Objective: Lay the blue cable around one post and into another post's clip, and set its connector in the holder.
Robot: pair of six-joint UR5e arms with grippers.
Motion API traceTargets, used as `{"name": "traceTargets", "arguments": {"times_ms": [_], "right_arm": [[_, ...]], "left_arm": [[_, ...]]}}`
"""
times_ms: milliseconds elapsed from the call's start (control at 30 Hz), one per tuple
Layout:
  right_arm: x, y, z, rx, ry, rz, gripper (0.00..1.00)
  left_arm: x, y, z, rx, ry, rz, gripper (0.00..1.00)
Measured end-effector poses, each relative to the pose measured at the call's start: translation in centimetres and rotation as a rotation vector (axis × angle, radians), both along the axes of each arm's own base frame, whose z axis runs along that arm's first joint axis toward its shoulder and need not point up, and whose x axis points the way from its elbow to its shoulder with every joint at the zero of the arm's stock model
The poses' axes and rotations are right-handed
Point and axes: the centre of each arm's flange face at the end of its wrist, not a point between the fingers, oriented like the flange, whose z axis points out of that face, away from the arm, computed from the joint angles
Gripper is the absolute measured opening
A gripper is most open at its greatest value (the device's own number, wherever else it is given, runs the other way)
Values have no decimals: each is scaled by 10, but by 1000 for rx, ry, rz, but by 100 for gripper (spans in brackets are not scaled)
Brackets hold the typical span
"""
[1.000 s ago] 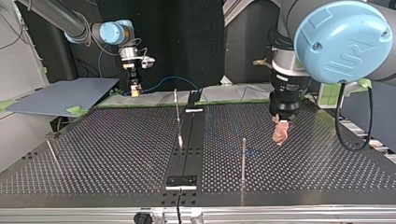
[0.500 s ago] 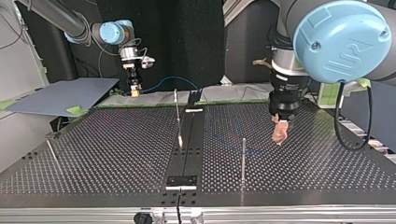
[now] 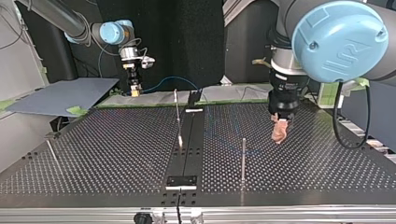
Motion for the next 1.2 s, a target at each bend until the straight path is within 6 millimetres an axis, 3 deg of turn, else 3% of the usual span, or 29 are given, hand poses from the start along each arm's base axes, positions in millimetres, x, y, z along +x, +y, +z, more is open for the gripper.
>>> {"name": "traceTargets", "arguments": {"times_ms": [267, 567, 900, 1200], "right_arm": [[0, 0, 0, 1, -1, 0, 0], [0, 0, 0, 0, -2, 0, 0], [-1, 1, -1, 9, 14, -10, 0], [0, 2, -2, 11, 30, -26, 0]], "left_arm": [[-3, -7, -21, 0, -3, -38, 100], [-15, -30, -45, -89, -8, -129, 100], [-2, -59, -113, -183, 84, -201, 100], [7, -72, -176, -230, 165, -186, 100]]}}
